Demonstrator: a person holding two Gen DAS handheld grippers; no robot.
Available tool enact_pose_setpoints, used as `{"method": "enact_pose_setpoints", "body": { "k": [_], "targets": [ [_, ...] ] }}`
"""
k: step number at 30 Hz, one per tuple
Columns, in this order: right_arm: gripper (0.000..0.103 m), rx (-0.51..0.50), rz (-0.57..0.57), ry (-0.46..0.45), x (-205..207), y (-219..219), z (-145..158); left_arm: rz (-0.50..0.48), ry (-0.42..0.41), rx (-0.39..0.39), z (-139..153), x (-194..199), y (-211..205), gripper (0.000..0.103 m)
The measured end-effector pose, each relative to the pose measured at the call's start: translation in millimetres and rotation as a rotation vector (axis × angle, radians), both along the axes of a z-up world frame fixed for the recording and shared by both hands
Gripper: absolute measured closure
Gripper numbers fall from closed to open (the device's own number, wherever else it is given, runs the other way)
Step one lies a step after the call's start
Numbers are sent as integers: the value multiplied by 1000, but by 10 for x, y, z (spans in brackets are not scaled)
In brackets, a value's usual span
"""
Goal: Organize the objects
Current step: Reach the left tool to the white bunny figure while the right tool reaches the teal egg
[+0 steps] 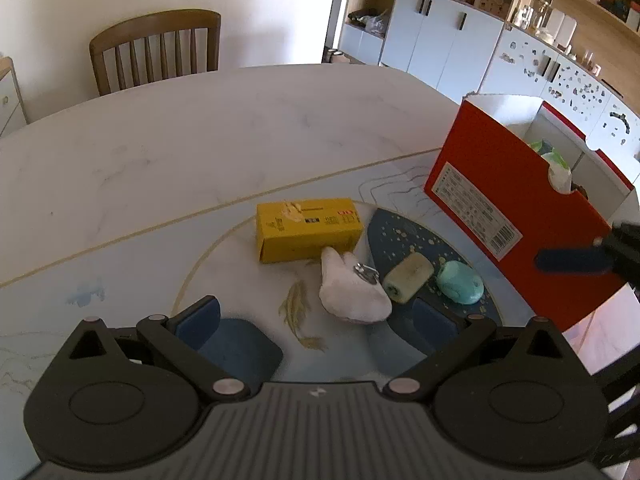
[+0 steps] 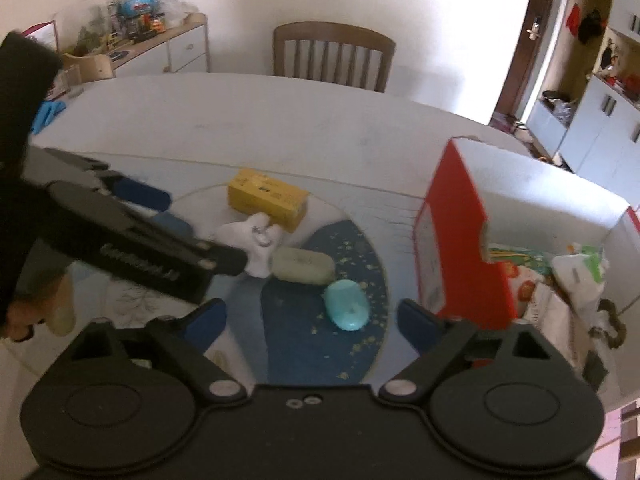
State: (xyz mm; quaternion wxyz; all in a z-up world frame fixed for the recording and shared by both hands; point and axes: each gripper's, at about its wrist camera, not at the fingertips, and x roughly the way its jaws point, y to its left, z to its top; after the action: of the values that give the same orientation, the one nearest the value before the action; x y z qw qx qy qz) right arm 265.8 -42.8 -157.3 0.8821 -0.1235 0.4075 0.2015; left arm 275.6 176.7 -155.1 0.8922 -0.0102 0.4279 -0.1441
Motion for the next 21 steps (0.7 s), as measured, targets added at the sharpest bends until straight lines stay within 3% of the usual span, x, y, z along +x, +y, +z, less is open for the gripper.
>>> {"method": "enact_pose_setpoints", "body": {
  "k": [10, 17, 21],
  "targets": [
    [21, 29, -160, 38, 220, 3, -300, -14, 29, -27, -70, 162, -84, 0],
    [27, 77, -169, 66, 356, -44, -441, 15, 65, -62, -182, 266, -87, 1],
    [35, 89, -170, 76, 425, -58, -482, -4, 74, -92, -195, 283, -88, 12]
  ]
}}
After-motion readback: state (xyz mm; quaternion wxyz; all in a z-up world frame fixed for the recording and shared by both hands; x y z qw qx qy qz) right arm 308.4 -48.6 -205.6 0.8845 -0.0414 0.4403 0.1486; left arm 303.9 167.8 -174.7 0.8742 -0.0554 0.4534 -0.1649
